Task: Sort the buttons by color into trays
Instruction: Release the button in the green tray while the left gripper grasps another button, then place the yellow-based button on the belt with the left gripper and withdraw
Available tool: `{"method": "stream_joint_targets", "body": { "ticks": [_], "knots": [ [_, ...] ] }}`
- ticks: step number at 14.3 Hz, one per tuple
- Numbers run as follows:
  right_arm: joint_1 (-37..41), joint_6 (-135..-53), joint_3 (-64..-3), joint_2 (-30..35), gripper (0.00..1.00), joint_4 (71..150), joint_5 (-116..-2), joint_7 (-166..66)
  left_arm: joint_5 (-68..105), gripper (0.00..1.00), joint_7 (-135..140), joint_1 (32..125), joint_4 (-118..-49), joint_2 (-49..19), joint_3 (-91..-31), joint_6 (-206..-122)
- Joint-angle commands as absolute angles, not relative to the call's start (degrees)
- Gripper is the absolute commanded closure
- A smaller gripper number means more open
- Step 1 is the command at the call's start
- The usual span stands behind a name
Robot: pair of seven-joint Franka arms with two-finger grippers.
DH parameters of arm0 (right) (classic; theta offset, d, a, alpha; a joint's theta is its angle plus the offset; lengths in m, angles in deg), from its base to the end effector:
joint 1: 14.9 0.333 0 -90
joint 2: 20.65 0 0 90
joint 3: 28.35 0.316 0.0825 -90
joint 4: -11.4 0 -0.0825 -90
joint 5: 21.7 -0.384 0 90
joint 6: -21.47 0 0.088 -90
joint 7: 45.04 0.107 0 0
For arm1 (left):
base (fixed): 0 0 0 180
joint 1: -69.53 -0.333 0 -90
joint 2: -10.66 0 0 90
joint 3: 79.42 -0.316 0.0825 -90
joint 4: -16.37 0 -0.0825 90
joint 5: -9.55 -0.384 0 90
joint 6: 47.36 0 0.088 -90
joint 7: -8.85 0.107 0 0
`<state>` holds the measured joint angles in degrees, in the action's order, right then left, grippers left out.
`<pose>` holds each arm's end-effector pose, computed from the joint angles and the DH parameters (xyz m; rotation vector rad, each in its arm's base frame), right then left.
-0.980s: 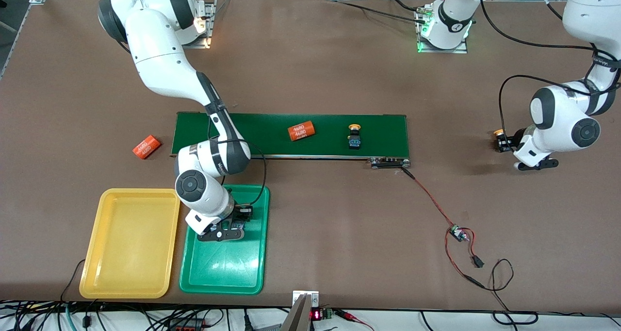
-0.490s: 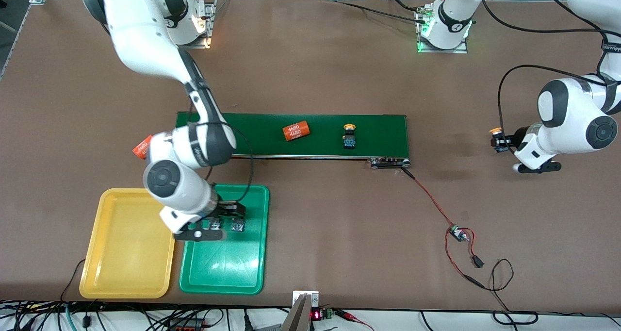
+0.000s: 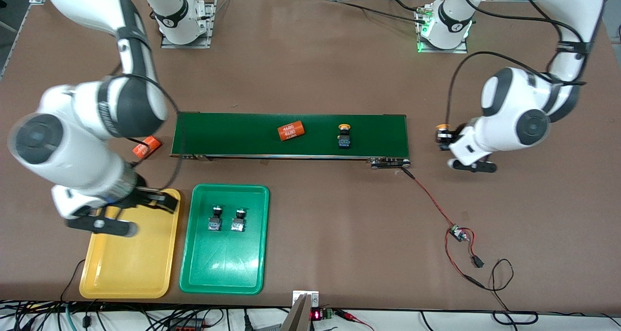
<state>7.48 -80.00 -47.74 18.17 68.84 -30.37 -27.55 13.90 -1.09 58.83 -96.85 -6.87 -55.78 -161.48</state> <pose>0.7351 0.1370 0.4850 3.0884 -0.2957 0.2026 0.5592 -0.1263 0.3084 2.9777 -0.0164 -0.4482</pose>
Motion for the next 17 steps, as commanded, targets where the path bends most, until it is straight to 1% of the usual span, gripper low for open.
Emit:
{"method": "stream_joint_targets", "body": {
  "ticks": [1,3,6,7,8,9,10,12,14,15,17],
  "knots": [
    [7.0,-76.1,-51.1,15.8,0.0,70.5,-30.5,-28.8,18.7,0.98,-6.1,60.6,-96.3,-7.5,-53.1,-165.4],
    [6.0,-74.7,-52.7,14.1,0.0,70.5,-31.2,-30.4,19.1,0.97,-7.1,64.8,-96.5,-10.1,-52.5,-171.5],
    [6.0,-70.5,-52.8,12.1,0.0,70.5,-30.1,-30.4,19.0,0.96,-8.3,67.1,-97.4,-13.5,-52.5,-177.2],
    [6.1,-69.0,-53.0,12.0,0.0,70.5,-30.0,-30.1,19.0,0.93,-8.5,68.2,-97.5,-14.4,-52.5,-178.7],
    [6.0,-68.7,-52.8,11.9,0.0,70.5,-29.1,-30.3,19.0,0.77,-8.7,68.8,-97.6,-14.6,-52.6,-178.6],
    [5.8,-68.8,-52.9,11.9,0.0,70.5,-29.0,-31.2,19.0,0.12,-8.5,68.7,-98.2,-14.0,-52.6,-178.2],
    [5.4,-68.9,-52.9,11.9,0.0,70.5,-29.1,-32.8,19.0,0.0,-7.9,68.5,-98.5,-12.9,-52.6,-177.4],
    [3.5,-69.0,-52.9,11.9,0.0,70.5,-29.4,-35.9,18.9,0.0,-8.3,68.0,-98.2,-9.3,-53.1,-175.7],
    [0.7,-68.9,-52.8,12.0,0.0,70.6,-29.8,-38.9,18.3,0.0,-8.1,66.4,-98.1,-3.9,-54.9,-171.7],
    [-0.2,-69.1,-52.7,11.8,0.0,71.9,-30.2,-39.7,18.1,0.0,-7.9,65.7,-98.1,-1.2,-56.4,-169.5],
    [-1.4,-71.6,-52.1,7.1,0.0,80.4,-31.9,-39.8,14.4,0.0,-7.9,65.1,-97.9,2.7,-59.7,-166.0]
  ]
}}
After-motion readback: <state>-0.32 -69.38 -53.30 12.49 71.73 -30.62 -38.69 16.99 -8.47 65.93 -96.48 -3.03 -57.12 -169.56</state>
